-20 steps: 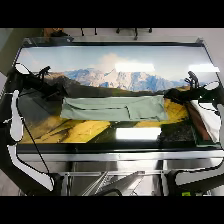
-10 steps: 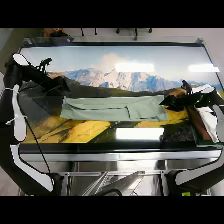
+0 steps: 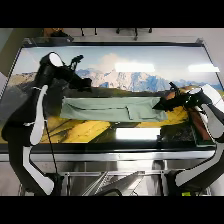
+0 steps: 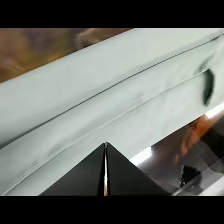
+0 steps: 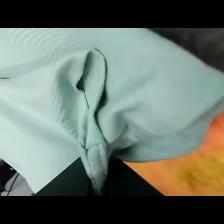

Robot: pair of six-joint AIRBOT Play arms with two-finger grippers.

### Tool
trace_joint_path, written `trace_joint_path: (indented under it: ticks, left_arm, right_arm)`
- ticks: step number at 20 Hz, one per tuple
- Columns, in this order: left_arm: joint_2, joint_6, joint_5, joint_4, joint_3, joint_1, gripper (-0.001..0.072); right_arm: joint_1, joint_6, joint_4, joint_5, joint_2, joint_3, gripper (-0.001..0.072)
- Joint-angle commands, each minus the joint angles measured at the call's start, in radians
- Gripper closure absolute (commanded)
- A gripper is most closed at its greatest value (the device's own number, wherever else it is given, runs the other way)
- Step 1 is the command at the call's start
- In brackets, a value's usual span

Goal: Fold the shirts.

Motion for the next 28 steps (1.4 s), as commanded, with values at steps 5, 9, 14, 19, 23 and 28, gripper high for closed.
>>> trace_joint_path:
  ticks: [5,9,14,19,23,28]
  left_arm:
    - [-0.175,-0.002,0.207,-0.049,0.002,-0.334,0.0690]
    - [-0.261,-0.002,0.382,-0.200,0.002,-0.459,0.0690]
    - [-0.301,-0.001,0.507,-0.378,0.037,-0.486,0.0690]
    - [-0.231,0.125,0.278,-0.622,0.135,-0.354,0.0692]
    - [0.016,0.279,0.102,-0.843,0.045,-0.116,0.0692]
    - [0.227,0.317,-0.135,-1.026,0.084,0.135,0.0691]
  right_arm:
    - [0.006,0.024,0.026,0.199,0.205,0.077,0.0690]
    - [0.006,0.094,0.027,0.347,0.311,0.270,0.0690]
    - [0.008,0.180,0.027,0.403,0.352,0.452,0.0690]
    - [0.011,0.222,0.039,0.406,0.322,0.445,0.0690]
    - [0.126,0.231,0.106,0.331,0.308,0.444,0.0690]
    - [0.532,0.270,0.105,0.000,0.173,0.444,0.0689]
